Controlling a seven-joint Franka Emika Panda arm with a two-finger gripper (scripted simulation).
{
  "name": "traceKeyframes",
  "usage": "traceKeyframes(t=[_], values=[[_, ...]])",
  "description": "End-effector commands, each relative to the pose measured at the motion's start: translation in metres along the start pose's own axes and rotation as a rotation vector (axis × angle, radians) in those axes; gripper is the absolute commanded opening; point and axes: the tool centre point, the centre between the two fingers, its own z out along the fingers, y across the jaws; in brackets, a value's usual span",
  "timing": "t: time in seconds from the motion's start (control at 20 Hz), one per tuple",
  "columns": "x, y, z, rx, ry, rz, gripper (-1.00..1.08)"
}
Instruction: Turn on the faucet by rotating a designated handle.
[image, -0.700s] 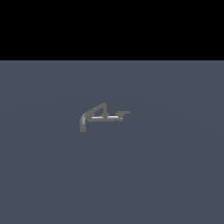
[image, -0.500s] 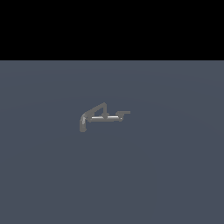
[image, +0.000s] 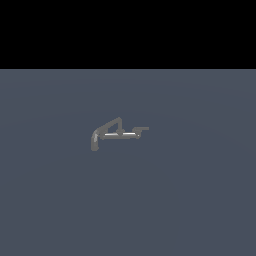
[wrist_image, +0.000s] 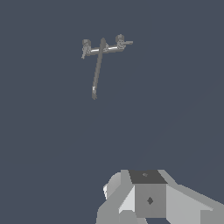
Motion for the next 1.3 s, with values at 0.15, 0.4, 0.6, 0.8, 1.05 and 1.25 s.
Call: traceKeyframes(t=[0.15,0.4,0.6,0.8,1.05,1.25], values=[[0.019,-0.014,0.025,0.002,0.000,0.091,-1.00],[0.044,-0.029,0.054,0.005,0.000,0.201,-1.00],[0.068,-0.039,0.080,0.007,0.000,0.296,-1.00],[0.092,-0.048,0.106,0.010,0.000,0.391,-1.00],[0.123,-0.055,0.137,0.013,0.001,0.507,-1.00],[0.148,-0.058,0.161,0.015,0.001,0.597,-1.00]])
